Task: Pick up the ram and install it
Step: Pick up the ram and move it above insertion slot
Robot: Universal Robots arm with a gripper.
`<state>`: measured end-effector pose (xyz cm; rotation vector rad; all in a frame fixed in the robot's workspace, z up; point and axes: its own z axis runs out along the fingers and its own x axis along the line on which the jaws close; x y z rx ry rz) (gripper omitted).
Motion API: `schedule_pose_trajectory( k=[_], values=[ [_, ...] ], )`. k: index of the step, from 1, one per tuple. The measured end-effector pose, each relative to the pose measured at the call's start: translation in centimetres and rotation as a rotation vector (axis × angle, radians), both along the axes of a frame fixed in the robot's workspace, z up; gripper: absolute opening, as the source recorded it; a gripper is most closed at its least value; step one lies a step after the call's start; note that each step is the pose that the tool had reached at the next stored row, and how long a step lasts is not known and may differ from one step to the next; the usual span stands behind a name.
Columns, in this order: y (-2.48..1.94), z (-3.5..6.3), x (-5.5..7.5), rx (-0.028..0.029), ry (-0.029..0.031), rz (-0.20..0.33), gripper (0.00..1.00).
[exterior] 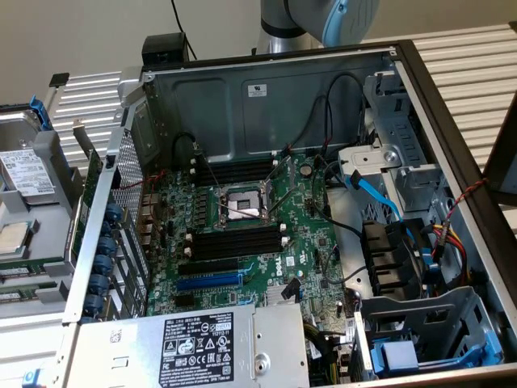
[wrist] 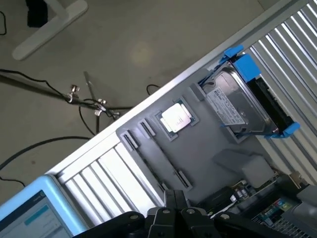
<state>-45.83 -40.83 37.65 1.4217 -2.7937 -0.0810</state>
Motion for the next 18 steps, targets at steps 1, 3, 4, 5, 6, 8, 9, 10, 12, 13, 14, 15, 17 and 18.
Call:
schedule_pose_trajectory(
  k=[1, 3, 4, 5, 6, 8, 9, 10, 12, 13, 14, 15, 17, 18],
  values=[
    [0.00, -0.02, 0.00, 0.0001, -0.0001, 0.018, 0.11],
    [0.00, -0.06, 0.00, 0.0000, 0.0000, 0.054, 0.11],
    [0.00, -0.07, 0.00, -0.0001, 0.0001, 0.072, 0.11],
    [0.00, -0.09, 0.00, 0.0000, 0.0000, 0.090, 0.11],
    [0.00, -0.11, 0.00, 0.0000, 0.0000, 0.108, 0.11],
    [0.00, -0.14, 0.00, -0.0003, -0.0002, 0.145, 0.11],
    [0.00, -0.15, 0.00, -0.0005, -0.0004, 0.163, 0.11],
    [0.00, -0.17, 0.00, -0.0008, -0.0006, 0.181, 0.11],
    [0.00, -0.21, 0.00, -0.0016, -0.0015, 0.217, 0.11],
    [0.00, -0.24, 0.00, -0.0021, -0.0021, 0.235, 0.11],
    [0.00, -0.26, 0.00, -0.0026, -0.0026, 0.252, 0.11],
    [0.00, -0.29, 0.00, -0.0032, -0.0029, 0.265, 0.11],
    [0.00, -0.29, -0.07, -0.0035, -0.0029, 0.281, 0.11],
    [0.00, -0.30, -0.07, -0.0035, -0.0028, 0.282, 0.11]
  ],
)
